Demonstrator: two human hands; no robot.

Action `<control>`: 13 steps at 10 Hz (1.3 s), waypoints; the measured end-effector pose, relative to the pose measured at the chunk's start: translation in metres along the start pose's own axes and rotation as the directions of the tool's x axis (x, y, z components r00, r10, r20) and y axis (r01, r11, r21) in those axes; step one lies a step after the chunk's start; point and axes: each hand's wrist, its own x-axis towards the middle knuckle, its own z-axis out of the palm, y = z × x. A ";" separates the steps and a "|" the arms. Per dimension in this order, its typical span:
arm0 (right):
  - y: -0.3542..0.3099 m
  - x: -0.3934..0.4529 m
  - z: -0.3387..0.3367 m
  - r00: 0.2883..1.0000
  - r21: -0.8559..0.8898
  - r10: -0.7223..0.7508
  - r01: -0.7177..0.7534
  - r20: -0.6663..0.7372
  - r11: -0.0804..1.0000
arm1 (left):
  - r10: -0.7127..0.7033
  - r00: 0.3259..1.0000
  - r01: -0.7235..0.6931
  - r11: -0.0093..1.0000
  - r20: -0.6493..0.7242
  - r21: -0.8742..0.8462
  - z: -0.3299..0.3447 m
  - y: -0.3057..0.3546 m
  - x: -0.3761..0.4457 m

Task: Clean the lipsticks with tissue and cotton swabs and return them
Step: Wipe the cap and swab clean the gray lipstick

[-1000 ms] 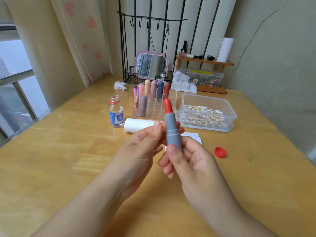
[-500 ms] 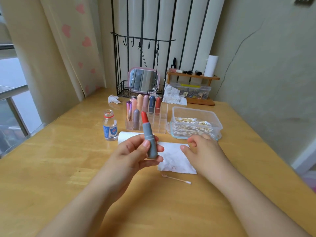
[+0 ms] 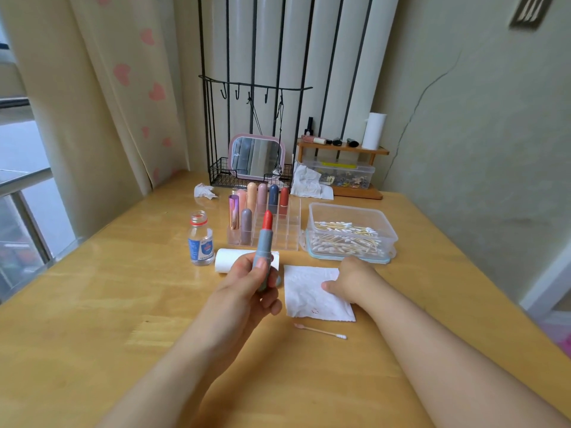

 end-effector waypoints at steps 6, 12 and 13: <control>-0.015 -0.089 -0.040 0.934 0.865 -0.309 0.300 -0.180 0.403 | 0.076 0.995 -0.085 0.988 0.071 0.128 0.007 -0.009 -0.006; -0.010 -0.103 0.000 0.857 0.971 -0.502 0.203 -0.113 0.128 | 0.144 0.982 -0.182 0.891 0.121 0.417 0.013 -0.024 -0.012; -0.009 -0.101 0.001 0.828 0.984 -0.543 0.178 -0.142 0.014 | 0.037 0.995 -0.054 0.977 0.090 0.204 0.017 -0.019 -0.013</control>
